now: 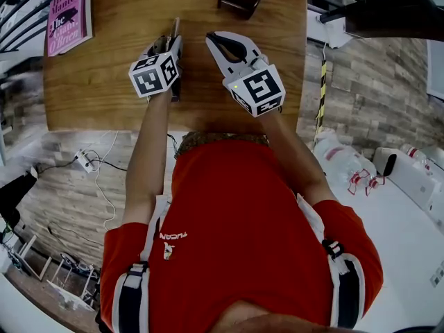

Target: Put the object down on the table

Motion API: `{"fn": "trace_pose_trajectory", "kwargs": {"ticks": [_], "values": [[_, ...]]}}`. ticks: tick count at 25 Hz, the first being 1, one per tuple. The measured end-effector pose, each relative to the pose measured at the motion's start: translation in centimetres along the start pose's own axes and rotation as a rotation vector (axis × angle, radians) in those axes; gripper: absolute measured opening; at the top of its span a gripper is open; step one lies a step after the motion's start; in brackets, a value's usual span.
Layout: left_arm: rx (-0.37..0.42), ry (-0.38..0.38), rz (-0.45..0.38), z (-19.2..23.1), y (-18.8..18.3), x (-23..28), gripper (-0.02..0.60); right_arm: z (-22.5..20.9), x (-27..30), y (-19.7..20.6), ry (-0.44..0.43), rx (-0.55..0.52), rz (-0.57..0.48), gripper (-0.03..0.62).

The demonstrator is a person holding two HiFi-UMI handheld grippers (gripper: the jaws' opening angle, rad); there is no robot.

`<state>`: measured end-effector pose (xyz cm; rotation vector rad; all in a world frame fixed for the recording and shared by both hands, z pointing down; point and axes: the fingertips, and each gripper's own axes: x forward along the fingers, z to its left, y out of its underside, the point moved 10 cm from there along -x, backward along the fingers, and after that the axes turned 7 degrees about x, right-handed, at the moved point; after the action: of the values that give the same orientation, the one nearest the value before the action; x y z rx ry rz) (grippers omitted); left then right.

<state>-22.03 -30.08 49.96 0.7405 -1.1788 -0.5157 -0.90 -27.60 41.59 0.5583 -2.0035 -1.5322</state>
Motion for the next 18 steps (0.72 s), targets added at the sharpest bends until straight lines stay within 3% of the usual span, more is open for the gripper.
{"fn": "trace_pose_trajectory", "kwargs": {"ticks": [7, 13, 18], "values": [[0.011, 0.002, 0.024, -0.2, -0.1, 0.9, 0.213, -0.4, -0.2, 0.2, -0.004, 0.011, 0.005, 0.025], [0.048, -0.015, -0.010, -0.1, -0.6, 0.6, 0.272, -0.4, -0.3, 0.3, -0.009, 0.015, 0.005, 0.025], [0.064, -0.058, -0.048, 0.8, -0.7, -0.4, 0.281, -0.2, -0.2, 0.3, -0.018, 0.013, 0.008, 0.025]]}}
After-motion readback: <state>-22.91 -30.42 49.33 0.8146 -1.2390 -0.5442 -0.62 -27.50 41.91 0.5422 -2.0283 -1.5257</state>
